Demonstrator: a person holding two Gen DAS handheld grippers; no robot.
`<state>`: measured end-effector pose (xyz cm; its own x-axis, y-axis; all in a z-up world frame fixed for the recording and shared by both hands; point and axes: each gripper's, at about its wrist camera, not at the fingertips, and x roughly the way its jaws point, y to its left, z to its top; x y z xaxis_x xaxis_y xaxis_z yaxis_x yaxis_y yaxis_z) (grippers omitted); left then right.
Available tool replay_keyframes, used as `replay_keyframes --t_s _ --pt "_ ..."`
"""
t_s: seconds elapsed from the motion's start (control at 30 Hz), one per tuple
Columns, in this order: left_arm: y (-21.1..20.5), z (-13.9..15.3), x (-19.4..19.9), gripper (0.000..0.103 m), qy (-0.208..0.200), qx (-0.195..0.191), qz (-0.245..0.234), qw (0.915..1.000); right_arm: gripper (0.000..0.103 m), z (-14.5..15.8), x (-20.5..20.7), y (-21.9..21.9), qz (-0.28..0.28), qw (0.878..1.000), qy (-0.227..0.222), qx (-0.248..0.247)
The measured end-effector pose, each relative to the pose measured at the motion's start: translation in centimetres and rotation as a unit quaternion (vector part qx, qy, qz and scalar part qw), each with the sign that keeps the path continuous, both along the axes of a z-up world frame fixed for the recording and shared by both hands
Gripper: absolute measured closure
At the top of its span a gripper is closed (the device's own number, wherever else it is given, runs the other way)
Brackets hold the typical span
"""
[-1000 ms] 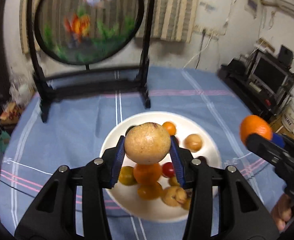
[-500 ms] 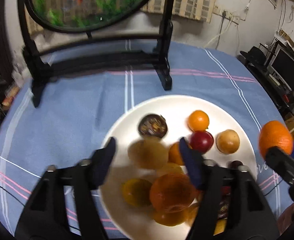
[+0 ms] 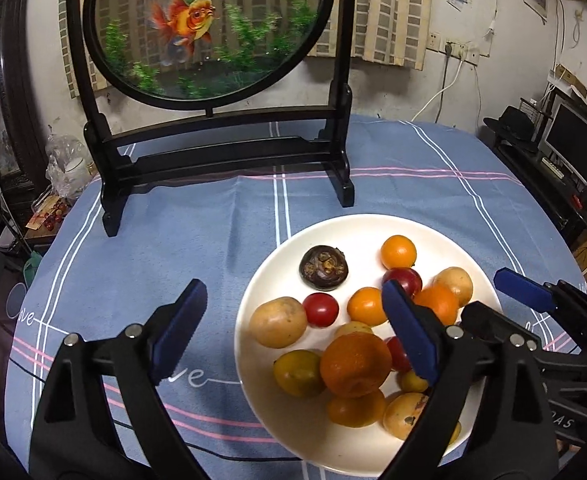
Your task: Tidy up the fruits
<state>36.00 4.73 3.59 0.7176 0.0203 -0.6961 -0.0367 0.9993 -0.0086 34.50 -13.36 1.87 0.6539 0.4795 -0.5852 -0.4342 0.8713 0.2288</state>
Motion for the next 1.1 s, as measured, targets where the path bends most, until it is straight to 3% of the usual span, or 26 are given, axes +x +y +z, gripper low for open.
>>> replay_keyframes --t_s 0.17,0.23,0.4,0.47,0.5,0.87,1.1 --pt "-0.1 0.4 -0.8 0.012 -0.007 0.006 -0.001 1.0000 0.042 0.5 -0.8 -0.3 0.000 1.000 0.000 0.000" --pt "0.0 0.6 -1.5 0.012 -0.008 0.004 -0.005 0.9999 0.033 0.7 -1.4 -0.7 -0.003 1.000 -0.001 0.002" --pt "0.2 1.4 -4.3 0.009 -0.028 0.001 -0.005 0.9996 0.028 0.9 -3.6 -1.4 -0.001 1.000 -0.007 -0.010" --pt "0.0 1.8 -5.6 0.008 -0.034 0.008 -0.004 0.9994 0.013 1.0 -4.5 -1.5 0.001 1.000 -0.001 -0.016" --pt "0.0 1.9 -6.1 0.008 -0.035 0.009 -0.004 0.9994 0.001 1.1 -4.9 -1.6 0.001 1.000 -0.002 -0.016" --pt "-2.2 2.8 -13.6 0.006 -0.060 0.062 -0.005 0.9962 0.001 2.0 -9.7 -3.0 -0.007 0.999 -0.016 -0.038" --pt "-2.3 2.6 -18.1 0.005 -0.061 0.041 -0.001 0.9972 0.001 2.0 -13.8 -3.9 -0.004 0.998 -0.021 -0.052"
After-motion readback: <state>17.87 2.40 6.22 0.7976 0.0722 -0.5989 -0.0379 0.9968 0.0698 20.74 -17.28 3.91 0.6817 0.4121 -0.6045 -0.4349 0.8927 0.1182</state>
